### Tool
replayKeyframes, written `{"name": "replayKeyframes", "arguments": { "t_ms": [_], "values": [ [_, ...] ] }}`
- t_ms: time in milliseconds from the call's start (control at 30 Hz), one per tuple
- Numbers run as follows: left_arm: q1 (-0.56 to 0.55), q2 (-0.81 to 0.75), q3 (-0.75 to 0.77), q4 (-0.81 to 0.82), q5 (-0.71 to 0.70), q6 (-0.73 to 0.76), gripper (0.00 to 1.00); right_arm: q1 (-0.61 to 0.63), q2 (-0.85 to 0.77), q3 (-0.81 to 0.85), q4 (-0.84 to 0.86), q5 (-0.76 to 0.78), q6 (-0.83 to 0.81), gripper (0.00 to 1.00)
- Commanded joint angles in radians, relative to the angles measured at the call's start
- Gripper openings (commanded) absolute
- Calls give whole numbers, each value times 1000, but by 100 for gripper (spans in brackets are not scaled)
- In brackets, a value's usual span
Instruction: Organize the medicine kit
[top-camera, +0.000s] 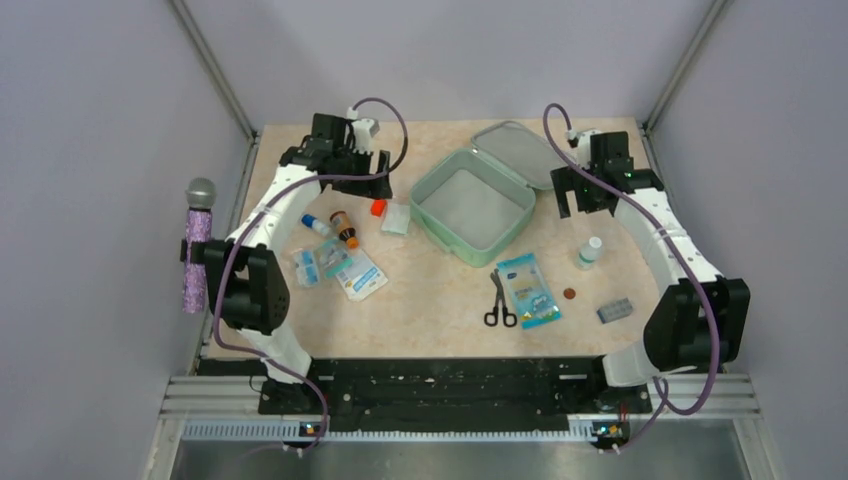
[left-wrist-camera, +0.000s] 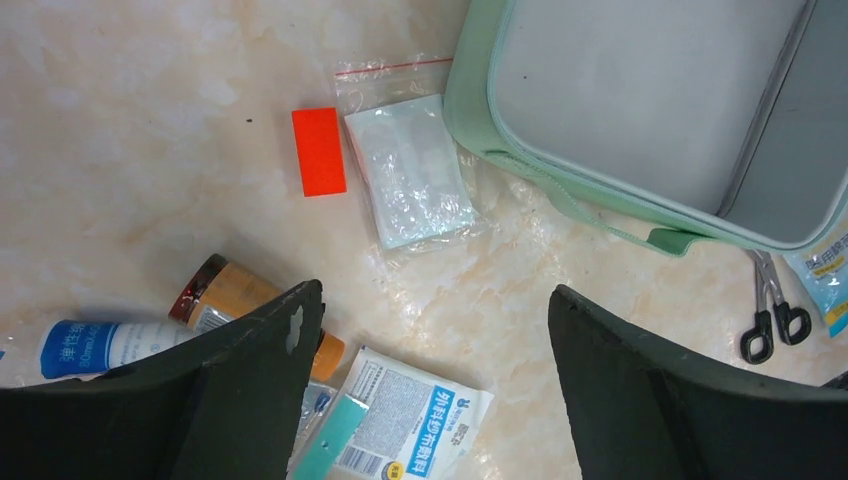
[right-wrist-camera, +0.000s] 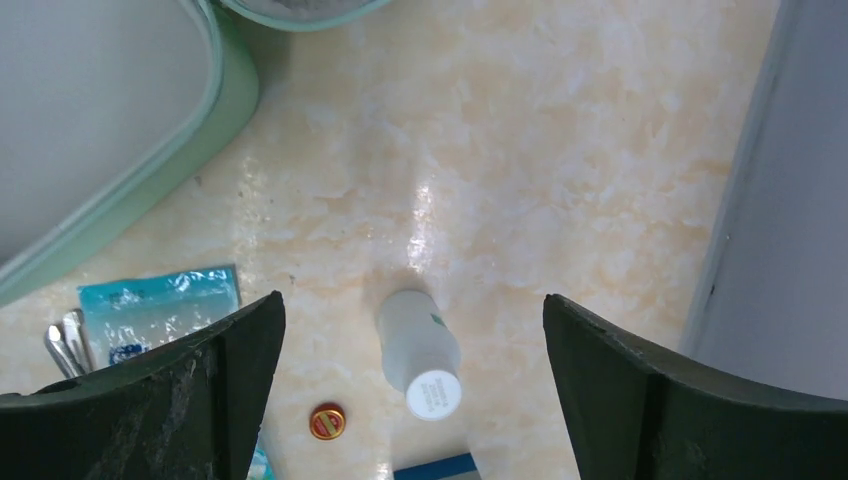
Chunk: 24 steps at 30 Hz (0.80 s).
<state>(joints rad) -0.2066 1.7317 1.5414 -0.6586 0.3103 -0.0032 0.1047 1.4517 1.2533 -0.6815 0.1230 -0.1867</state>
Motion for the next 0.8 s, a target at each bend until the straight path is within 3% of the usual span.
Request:
{"name": "replayKeyframes", "arguments": {
  "t_ms": [0, 200, 400, 500, 633, 767],
  "values": [
    [-2, -23, 21, -116, -6, 70, 87, 7, 11, 108, 35, -100, 55, 99],
    [-2, -192, -119, -165, 74, 341, 85, 9, 16, 128, -25, -381, -72, 92],
    [-4, -314, -370, -168, 75, 680, 69, 16, 36, 136, -17, -456, -34, 89],
    [-5, -304, -425, -152, 56, 686, 67, 26, 43, 149, -8, -468, -14, 88],
    [-16, -239, -453, -77, -64, 522, 67, 31, 40, 145, -8, -448, -11, 87],
    [-47, -209, -481, -72, -139, 469, 66, 31, 23, 124, -7, -432, -9, 87]
  ]
}}
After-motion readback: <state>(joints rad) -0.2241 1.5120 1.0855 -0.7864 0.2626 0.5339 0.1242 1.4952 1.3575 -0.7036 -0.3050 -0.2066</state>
